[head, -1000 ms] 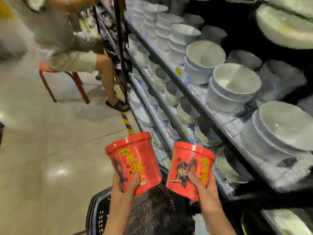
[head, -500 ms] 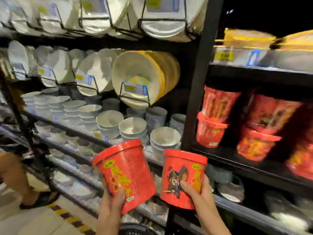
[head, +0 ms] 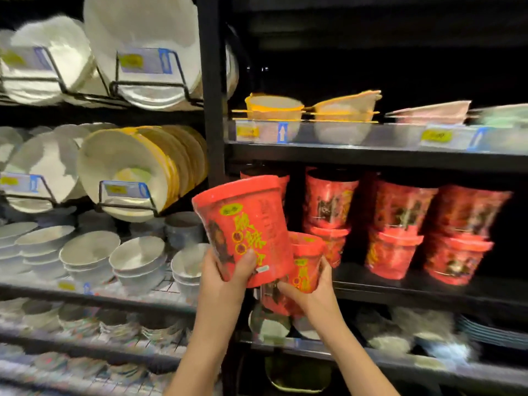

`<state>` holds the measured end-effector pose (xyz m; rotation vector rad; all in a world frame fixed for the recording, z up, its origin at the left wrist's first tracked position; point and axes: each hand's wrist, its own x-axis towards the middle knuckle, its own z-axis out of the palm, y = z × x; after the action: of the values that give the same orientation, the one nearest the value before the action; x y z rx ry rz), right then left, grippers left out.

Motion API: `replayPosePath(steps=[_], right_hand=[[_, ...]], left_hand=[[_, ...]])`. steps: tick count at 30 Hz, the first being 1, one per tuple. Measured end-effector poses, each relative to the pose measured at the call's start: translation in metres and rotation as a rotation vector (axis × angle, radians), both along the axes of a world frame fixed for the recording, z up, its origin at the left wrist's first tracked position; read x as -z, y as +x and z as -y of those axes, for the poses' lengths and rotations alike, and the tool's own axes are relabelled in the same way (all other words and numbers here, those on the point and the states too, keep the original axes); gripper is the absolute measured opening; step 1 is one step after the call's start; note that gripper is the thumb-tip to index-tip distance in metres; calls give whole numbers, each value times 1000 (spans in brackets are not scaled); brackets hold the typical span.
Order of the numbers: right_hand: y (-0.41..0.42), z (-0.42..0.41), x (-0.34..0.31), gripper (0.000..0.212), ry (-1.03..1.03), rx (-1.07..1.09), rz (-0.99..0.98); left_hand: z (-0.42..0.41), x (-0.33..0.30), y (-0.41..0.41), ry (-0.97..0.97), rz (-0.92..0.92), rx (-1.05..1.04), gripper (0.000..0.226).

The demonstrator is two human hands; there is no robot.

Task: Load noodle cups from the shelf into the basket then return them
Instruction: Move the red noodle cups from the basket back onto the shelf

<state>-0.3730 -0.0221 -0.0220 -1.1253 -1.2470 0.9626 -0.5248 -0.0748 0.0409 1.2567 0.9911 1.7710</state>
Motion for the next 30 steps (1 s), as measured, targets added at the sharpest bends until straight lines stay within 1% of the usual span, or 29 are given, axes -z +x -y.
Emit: replayPosePath(steps=[2, 4, 6, 8, 9, 13, 16, 18, 22, 27, 30], right_hand=[[3, -11, -1, 136, 4, -3, 30], [6, -22, 0, 132, 7, -4, 16], [10, -31, 4, 128, -8, -8, -2], [14, -39, 10, 127, -26, -26, 20], [15, -43, 13, 126, -34, -39, 36], [15, -55, 20, 120, -25, -69, 101], [13, -63, 22, 120, -27, -101, 119], [11, -67, 24, 116, -21, -115, 161], [8, -73, 28, 118, -2, -127, 231], [2, -87, 24, 119, -21, -116, 273], [-4, -97, 24, 121, -39, -98, 279]], left_hand=[[-16, -5, 16, 11, -37, -32, 63], [-31, -9, 27, 8, -60, -77, 65], [-44, -13, 34, 15, -122, -126, 73], [-56, -14, 39, 21, -183, -176, 86], [-62, -14, 41, 18, -198, -195, 87], [-84, -10, 48, -9, -251, -249, 77], [-100, -4, 53, -37, -284, -293, 56], [-108, 0, 55, -41, -306, -315, 54], [-115, 7, 55, -23, -324, -304, 66], [-127, 16, 49, -12, -349, -294, 69], [-140, 21, 44, -51, -362, -266, 86]])
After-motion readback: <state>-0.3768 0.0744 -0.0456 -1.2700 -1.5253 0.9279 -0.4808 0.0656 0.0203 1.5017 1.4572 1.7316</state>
